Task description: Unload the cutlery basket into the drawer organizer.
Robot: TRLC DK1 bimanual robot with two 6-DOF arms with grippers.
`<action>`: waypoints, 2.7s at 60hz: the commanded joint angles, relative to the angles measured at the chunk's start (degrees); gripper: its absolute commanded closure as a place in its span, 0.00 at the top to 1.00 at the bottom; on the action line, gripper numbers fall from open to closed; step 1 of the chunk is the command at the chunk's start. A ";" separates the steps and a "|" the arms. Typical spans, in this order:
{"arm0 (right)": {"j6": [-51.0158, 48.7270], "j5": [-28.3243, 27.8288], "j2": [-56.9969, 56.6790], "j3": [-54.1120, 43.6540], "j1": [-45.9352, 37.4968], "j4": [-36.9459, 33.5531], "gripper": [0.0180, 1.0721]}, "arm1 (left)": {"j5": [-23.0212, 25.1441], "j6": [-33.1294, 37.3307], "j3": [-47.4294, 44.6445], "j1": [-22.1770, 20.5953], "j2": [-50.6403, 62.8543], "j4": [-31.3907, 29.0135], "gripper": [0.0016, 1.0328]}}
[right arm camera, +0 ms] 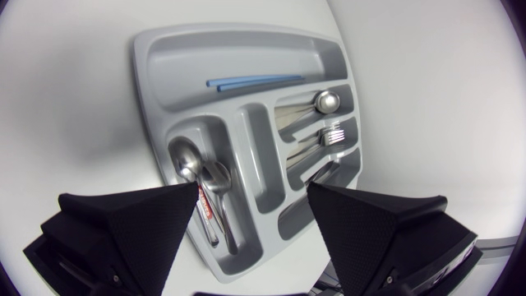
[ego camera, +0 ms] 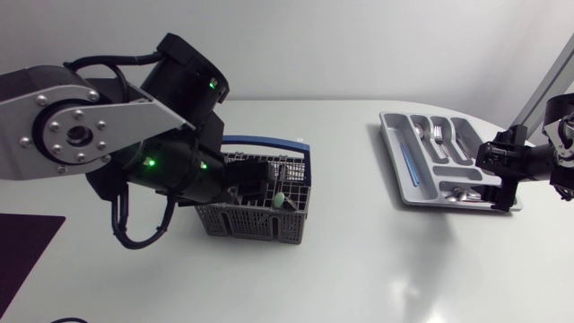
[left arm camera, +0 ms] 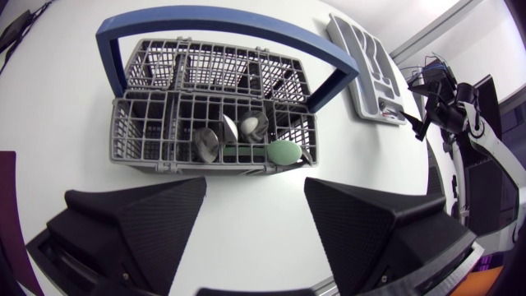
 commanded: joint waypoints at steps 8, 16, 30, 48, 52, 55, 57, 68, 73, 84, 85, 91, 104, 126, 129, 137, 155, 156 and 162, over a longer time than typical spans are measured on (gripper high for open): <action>6.09 -0.07 -9.11 -8.01 6.61 -0.40 0.95 | 0.97 -3.28 2.76 -0.29 2.70 -2.24 0.70; 11.19 0.37 -14.91 -11.08 12.15 -2.15 0.95 | 1.15 -4.15 3.20 -0.56 3.23 -2.15 0.57; 19.98 3.45 -22.38 -14.07 23.93 -5.41 0.95 | 1.15 -5.74 5.22 -0.56 7.01 -1.53 0.45; 26.39 5.91 -25.01 -16.01 32.45 -5.76 0.95 | 1.06 -7.32 5.83 0.50 10.44 0.49 0.35; 27.27 6.52 -25.37 -16.45 34.03 -5.76 0.95 | 1.06 -7.58 5.92 0.85 11.05 0.75 0.35; 28.06 6.79 -25.98 -16.62 35.26 -5.76 0.95 | 1.06 -8.02 6.01 1.20 11.49 0.84 0.35; 28.41 6.96 -26.25 -16.71 35.79 -5.85 0.95 | 0.97 -8.29 6.01 1.55 11.84 0.84 0.35; 29.56 7.14 -26.51 -17.24 37.64 -5.85 0.95 | -0.87 -9.78 6.36 1.99 12.90 0.84 0.35; 29.73 7.05 -26.60 -17.59 37.99 -5.85 0.95 | -2.89 -10.22 6.45 1.55 12.90 0.84 0.35; 30.08 7.05 -27.30 -18.64 38.60 -5.85 0.95 | -5.27 -11.71 6.71 1.11 13.16 1.02 0.35; 30.17 7.05 -27.39 -18.82 38.78 -5.85 0.95 | -5.35 -11.71 6.71 1.11 13.25 1.02 0.35; 30.26 7.05 -27.83 -19.08 39.22 -5.85 0.95 | -6.50 -11.89 6.54 0.59 13.43 1.54 0.35; 30.52 7.05 -27.91 -19.70 39.83 -5.67 0.95 | -6.50 -12.42 6.45 0.24 14.48 3.30 0.34; 30.44 7.05 -27.91 -20.58 40.19 -5.23 0.95 | -9.40 -13.30 5.66 -0.47 14.75 5.41 0.23; 30.44 7.05 -27.83 -20.49 40.19 -5.23 0.95 | -9.57 -13.30 5.48 -0.47 14.92 5.94 0.23; 30.44 7.05 -27.91 -20.75 40.19 -5.14 0.95 | -10.01 -13.30 5.22 -0.56 15.10 6.55 0.21; 30.26 7.05 -28.18 -21.28 40.27 -5.14 0.95 | -11.33 -13.21 3.90 -0.29 15.01 6.99 0.09; 30.26 7.05 -28.18 -21.28 40.27 -5.14 0.95 | -11.33 -13.21 3.90 -0.29 14.92 6.99 0.09; 30.26 7.05 -28.27 -21.28 40.63 -5.23 0.95 | -11.51 -13.21 3.46 -0.47 14.31 6.99 0.09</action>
